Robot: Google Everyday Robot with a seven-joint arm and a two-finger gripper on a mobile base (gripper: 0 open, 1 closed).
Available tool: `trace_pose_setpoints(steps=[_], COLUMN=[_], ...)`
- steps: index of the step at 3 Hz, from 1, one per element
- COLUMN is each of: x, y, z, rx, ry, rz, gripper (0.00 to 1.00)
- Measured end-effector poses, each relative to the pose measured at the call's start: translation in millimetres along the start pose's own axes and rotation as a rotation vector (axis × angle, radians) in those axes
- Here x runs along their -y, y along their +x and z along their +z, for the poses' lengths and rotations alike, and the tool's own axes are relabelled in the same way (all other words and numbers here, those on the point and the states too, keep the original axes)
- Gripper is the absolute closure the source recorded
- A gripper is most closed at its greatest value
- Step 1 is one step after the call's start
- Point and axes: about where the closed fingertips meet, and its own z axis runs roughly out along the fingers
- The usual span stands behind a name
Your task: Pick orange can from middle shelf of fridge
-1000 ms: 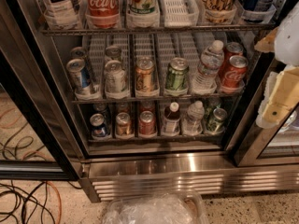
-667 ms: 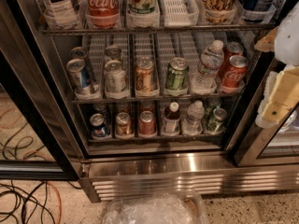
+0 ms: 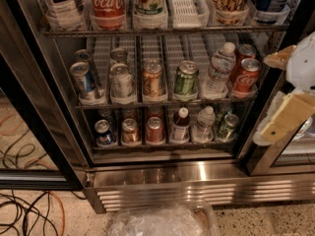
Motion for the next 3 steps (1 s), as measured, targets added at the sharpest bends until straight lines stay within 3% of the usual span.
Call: trace_pose_setpoints(steps=[1, 2, 3], x=[-9, -11, -11], y=[-1, -21, -21], z=[15, 33, 33], rx=[0.165, 0.321, 0.321], ry=[0.045, 0.088, 0.088], rz=[0.073, 0.126, 0.126], gripper=[0.0, 0.0, 0.0])
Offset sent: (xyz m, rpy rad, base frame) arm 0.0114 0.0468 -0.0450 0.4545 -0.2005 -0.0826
